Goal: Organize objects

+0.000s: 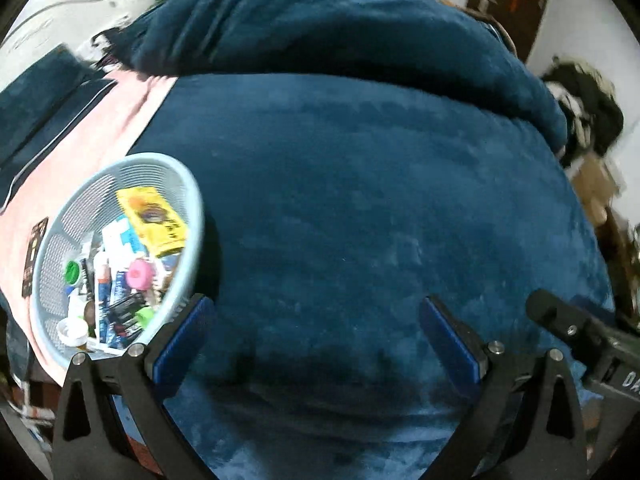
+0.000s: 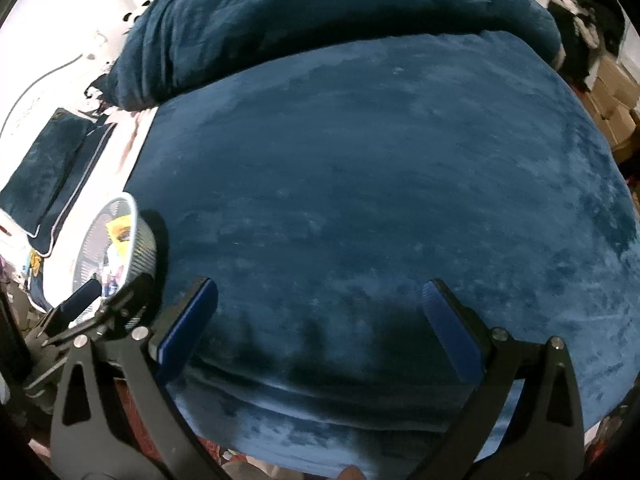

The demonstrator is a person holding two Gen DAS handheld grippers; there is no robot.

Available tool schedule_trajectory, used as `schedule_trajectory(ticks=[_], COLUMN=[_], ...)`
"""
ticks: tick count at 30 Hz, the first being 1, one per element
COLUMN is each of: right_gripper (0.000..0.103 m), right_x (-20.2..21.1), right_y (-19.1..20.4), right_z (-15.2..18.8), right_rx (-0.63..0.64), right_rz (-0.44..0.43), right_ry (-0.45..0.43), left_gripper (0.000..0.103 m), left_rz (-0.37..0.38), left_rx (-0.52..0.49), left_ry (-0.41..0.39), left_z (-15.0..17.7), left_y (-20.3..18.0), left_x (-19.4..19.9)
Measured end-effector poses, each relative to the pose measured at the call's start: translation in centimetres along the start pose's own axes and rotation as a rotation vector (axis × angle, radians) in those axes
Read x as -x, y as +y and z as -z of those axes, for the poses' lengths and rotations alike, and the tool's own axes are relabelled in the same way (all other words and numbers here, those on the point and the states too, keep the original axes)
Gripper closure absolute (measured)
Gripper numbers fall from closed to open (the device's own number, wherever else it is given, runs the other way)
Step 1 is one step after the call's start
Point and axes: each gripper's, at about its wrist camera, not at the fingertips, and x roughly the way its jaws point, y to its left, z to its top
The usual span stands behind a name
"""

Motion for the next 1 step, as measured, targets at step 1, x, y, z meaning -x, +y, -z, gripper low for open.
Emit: schedule_trajectory(ticks=[1], right_gripper=[0.000], right_x=[-0.04], right_y=[-0.32], right_z=[0.11], right_rx=[0.000], right_rz=[0.009], right_ry=[0.004], left_gripper=[0.000], left_rz=[-0.010], left_rx=[-0.021], left_ry=[0.005], left_z=[0.20], left_y=[-0.54], left_x=[-0.48])
